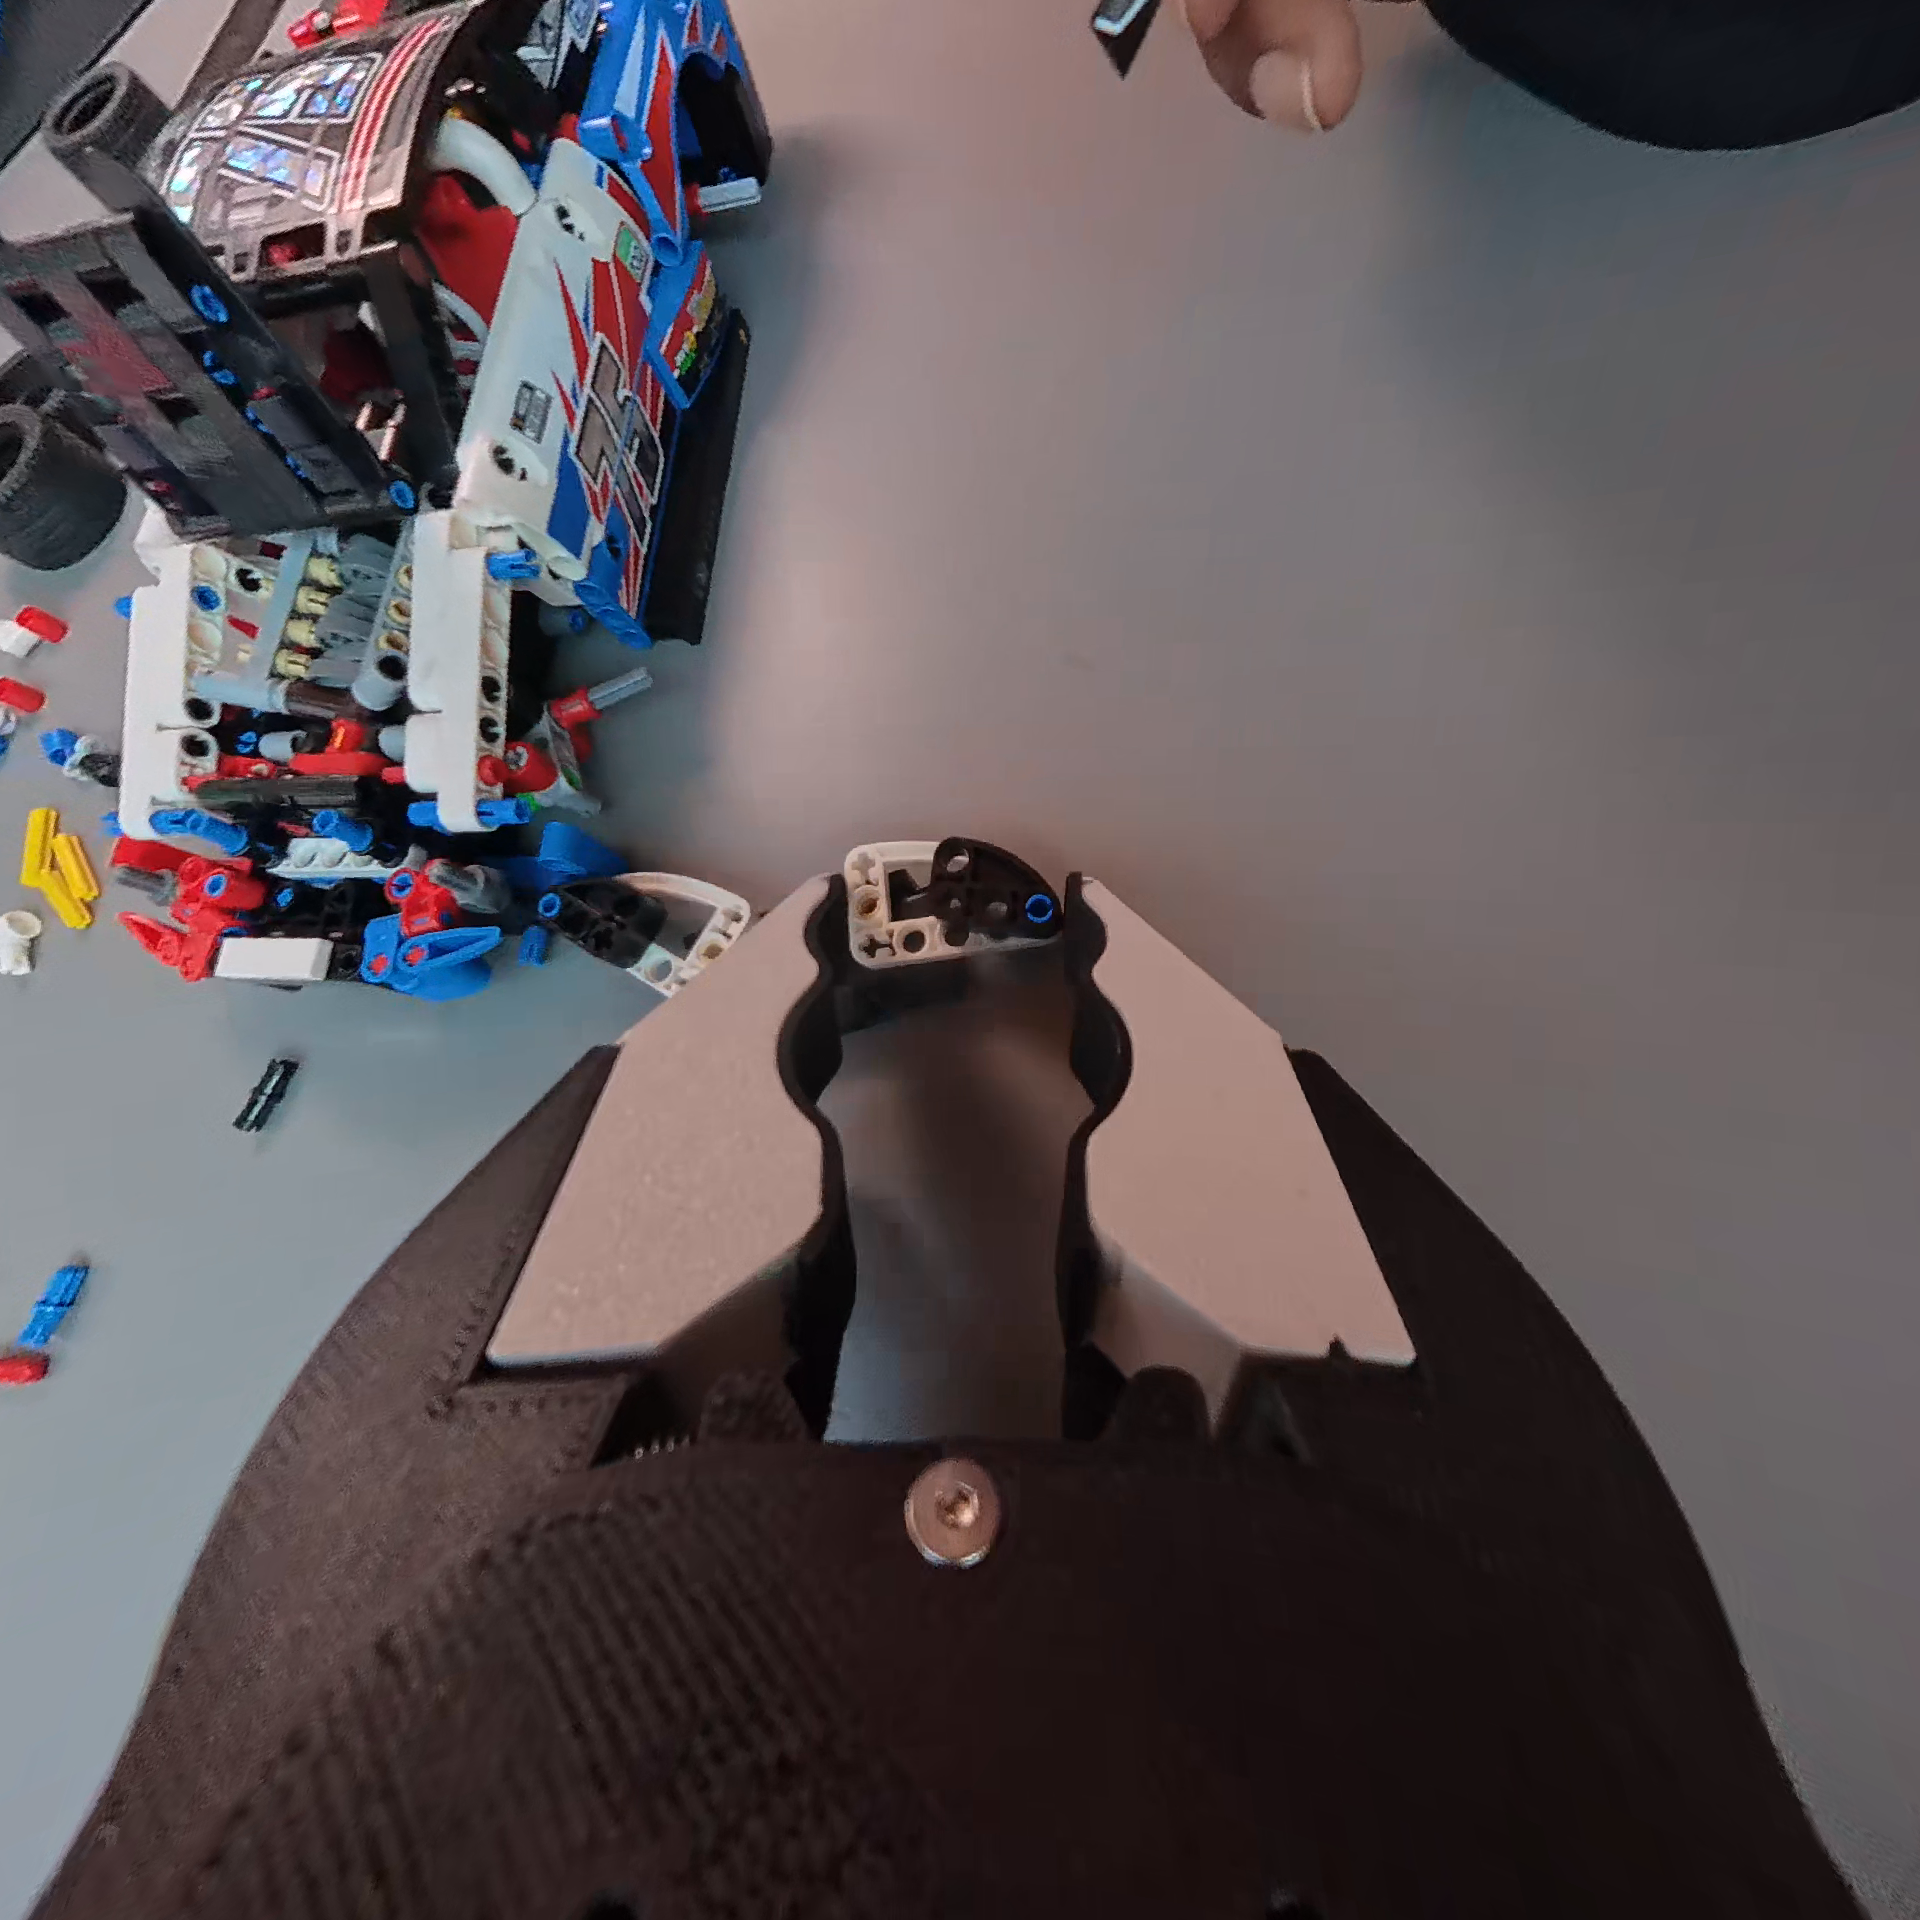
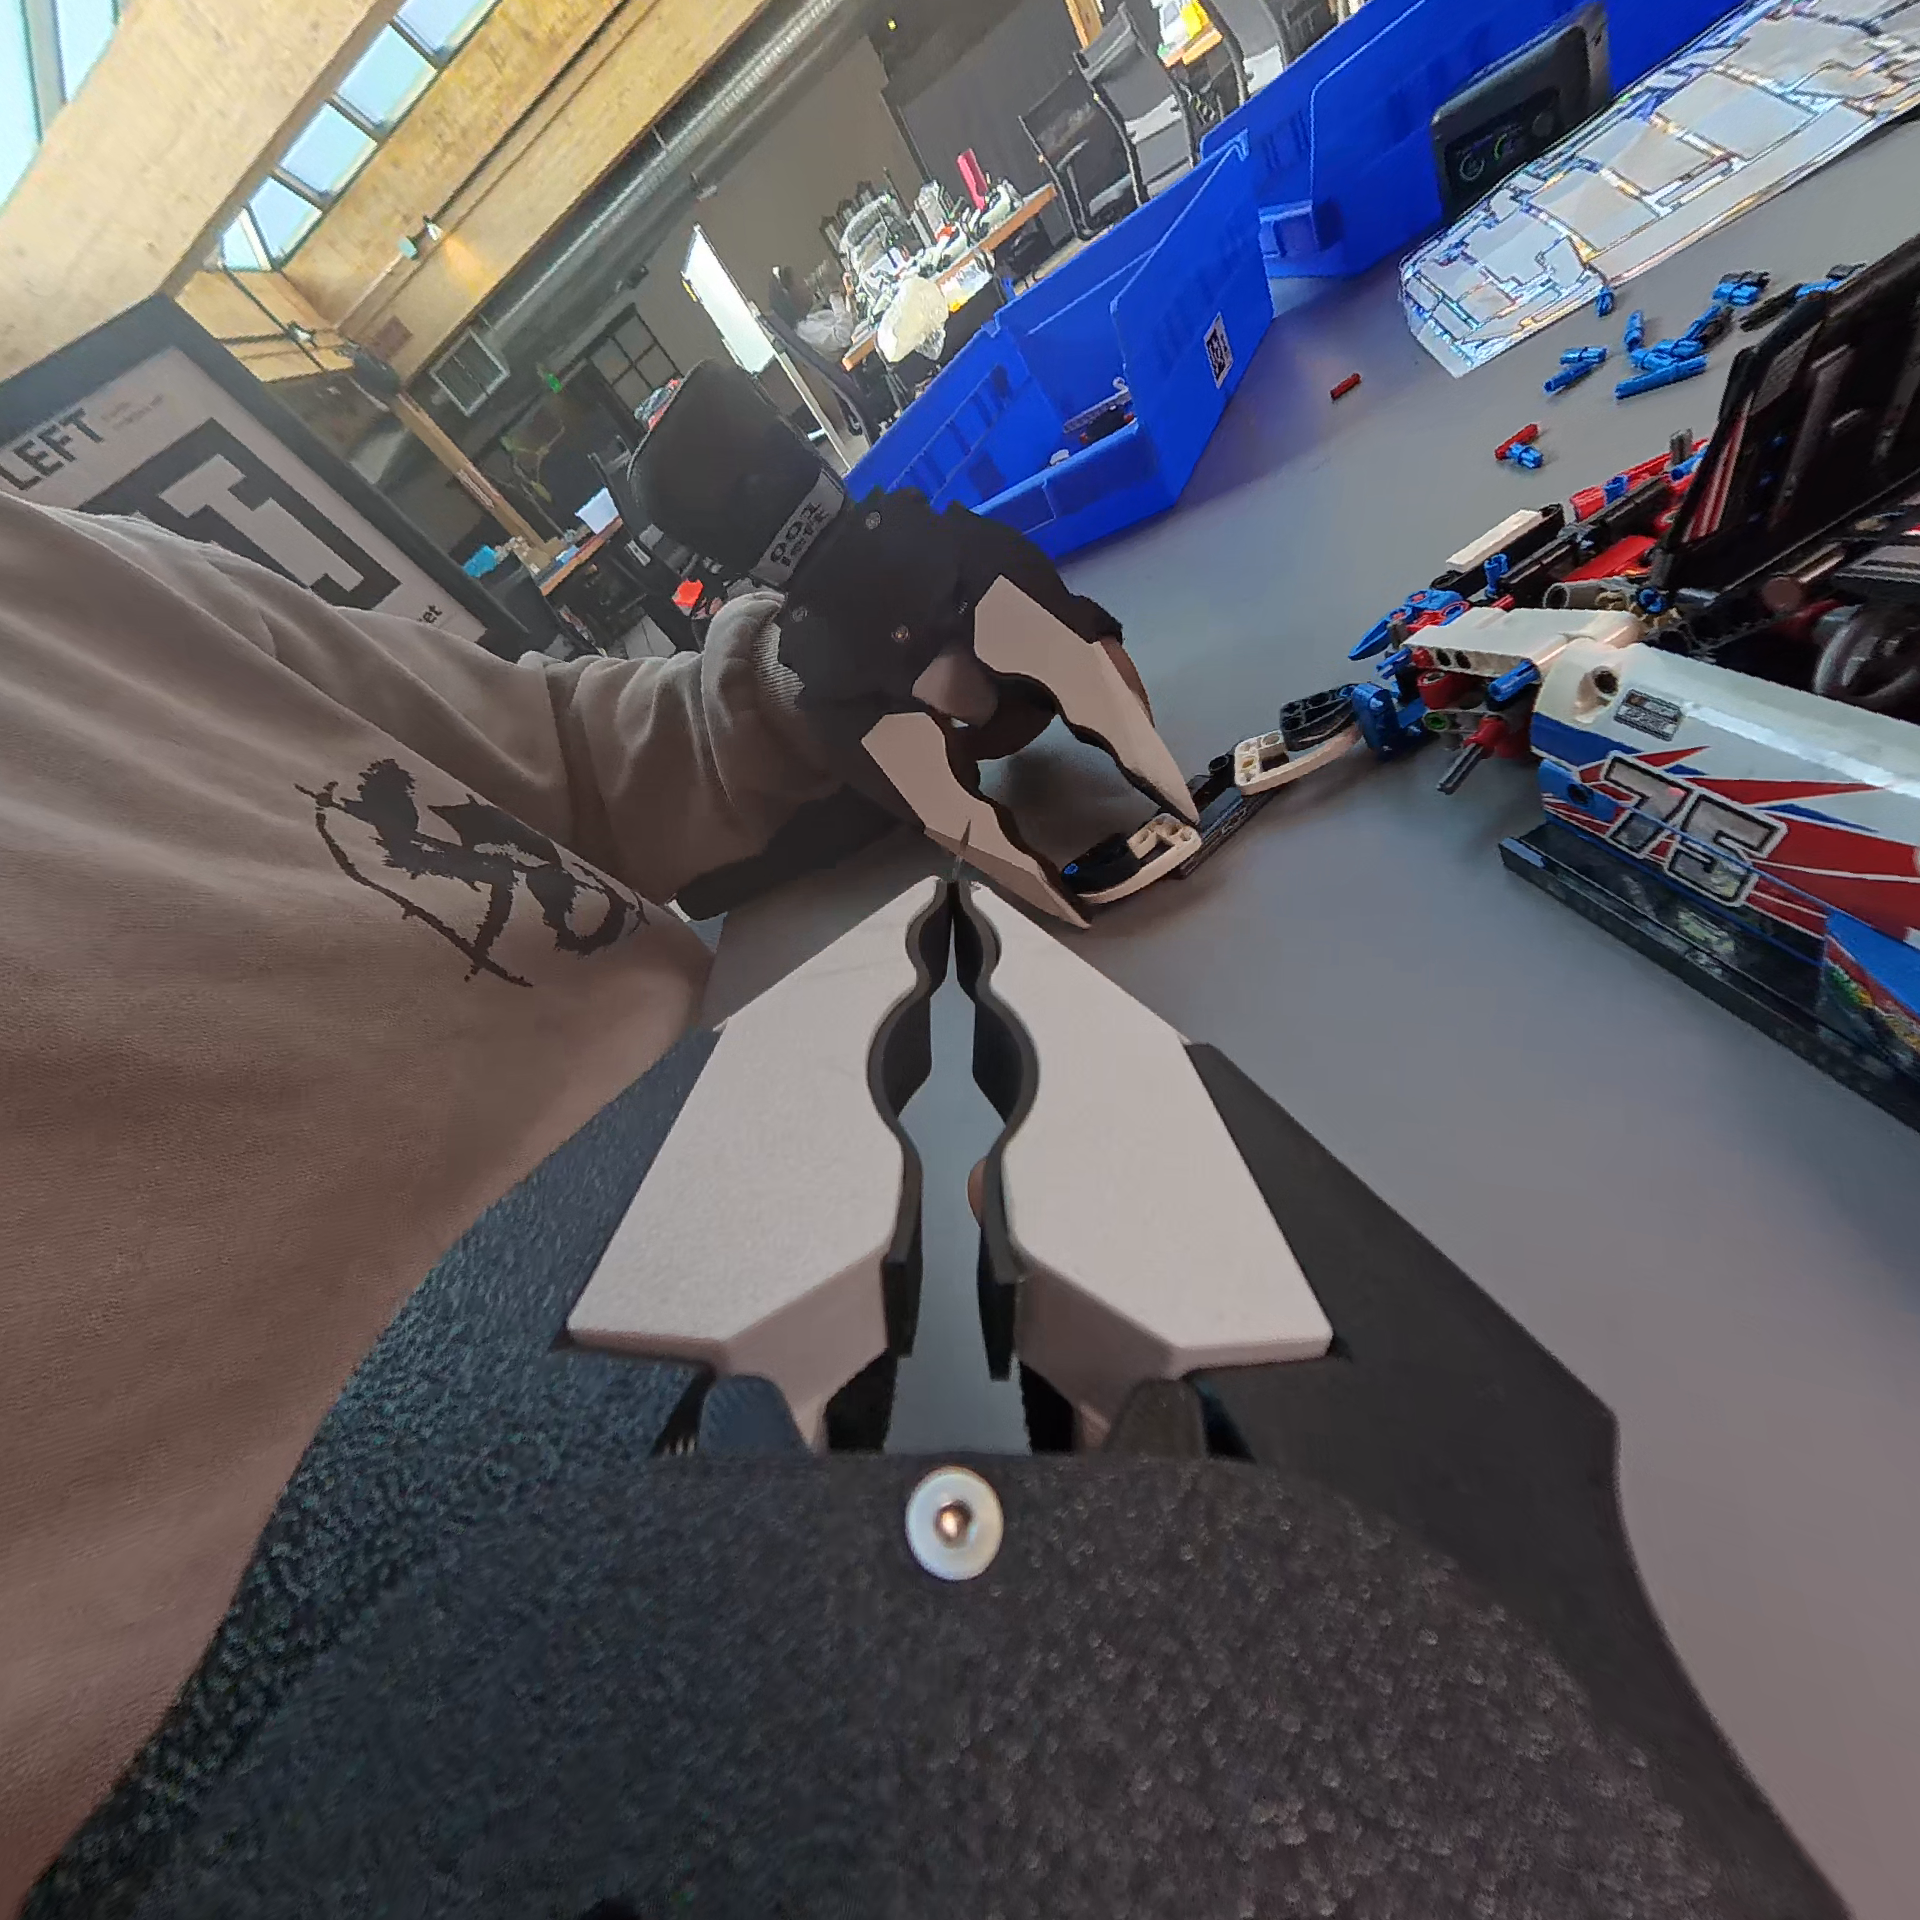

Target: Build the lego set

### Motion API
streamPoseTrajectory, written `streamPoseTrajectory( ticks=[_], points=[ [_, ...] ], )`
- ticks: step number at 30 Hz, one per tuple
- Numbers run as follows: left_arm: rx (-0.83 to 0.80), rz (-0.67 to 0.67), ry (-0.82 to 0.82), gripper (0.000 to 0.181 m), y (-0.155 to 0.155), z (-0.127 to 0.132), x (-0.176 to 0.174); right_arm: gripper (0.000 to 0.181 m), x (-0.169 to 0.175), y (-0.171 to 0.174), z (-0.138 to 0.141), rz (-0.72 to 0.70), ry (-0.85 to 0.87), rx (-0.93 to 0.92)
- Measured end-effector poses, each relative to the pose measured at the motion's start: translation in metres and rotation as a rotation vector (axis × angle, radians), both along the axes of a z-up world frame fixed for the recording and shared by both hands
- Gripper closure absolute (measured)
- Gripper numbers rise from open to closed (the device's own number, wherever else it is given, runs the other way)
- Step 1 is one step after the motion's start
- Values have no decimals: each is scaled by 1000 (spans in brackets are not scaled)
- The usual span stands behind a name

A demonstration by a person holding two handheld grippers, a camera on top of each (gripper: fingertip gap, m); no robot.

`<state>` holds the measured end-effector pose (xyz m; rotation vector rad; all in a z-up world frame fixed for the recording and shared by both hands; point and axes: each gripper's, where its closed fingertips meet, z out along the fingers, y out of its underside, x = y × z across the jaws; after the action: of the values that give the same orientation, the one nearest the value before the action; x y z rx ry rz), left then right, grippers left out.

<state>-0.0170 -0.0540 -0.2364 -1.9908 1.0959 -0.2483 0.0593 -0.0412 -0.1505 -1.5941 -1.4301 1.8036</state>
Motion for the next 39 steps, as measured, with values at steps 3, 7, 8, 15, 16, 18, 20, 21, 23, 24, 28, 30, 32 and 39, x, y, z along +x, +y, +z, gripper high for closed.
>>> streamPoseTrajectory(
  ticks=[3, 7, 8, 15, 16, 18, 20, 21, 23, 24, 28, 30, 32, 39],
  points=[
    [-69, -87, -122, 142, -12, 6, 12, 181, -2, 0, -1, 0, 2, 4],
    [-174, -176, -307, 143, -23, 23, 28, 181, -5, -8, -3, 18, 25, 105],
    [-185, -194, -341, 143, -25, 27, 31, 181, -6, -11, -5, 28, 28, 143],
    [-302, -271, -640, 142, -33, 59, 42, 181, -12, -21, -11, 47, 52, 283],
    [-332, -284, -713, 143, -35, 68, 42, 181, -12, -20, -10, 42, 58, 296],
    [-396, -312, -844, 143, -38, 84, 43, 181, -12, -18, -11, 29, 61, 333],
    [-442, -311, -933, 143, -37, 92, 43, 181, -10, -19, -17, 38, 48, 382],
    [-455, -300, -958, 143, -34, 93, 42, 181, -9, -23, -19, 60, 42, 392],
    [-485, -261, -1000, 143, -27, 92, 41, 181, -7, -33, -23, 112, 37, 405],
    [-502, -249, -1017, 143, -24, 91, 42, 181, -7, -37, -25, 126, 35, 422],
    [-560, -255, -1054, 143, -21, 93, 51, 181, -15, -53, -26, 171, 78, 502],
    [-583, -278, -1083, 143, -21, 98, 55, 181, -19, -59, -25, 182, 111, 543],
    [-599, -296, -1087, 143, -22, 99, 58, 181, -23, -63, -25, 187, 134, 577],
    [-599, -346, -1030, 143, -25, 99, 67, 181, -31, -68, -30, 184, 154, 641]
  ],
)
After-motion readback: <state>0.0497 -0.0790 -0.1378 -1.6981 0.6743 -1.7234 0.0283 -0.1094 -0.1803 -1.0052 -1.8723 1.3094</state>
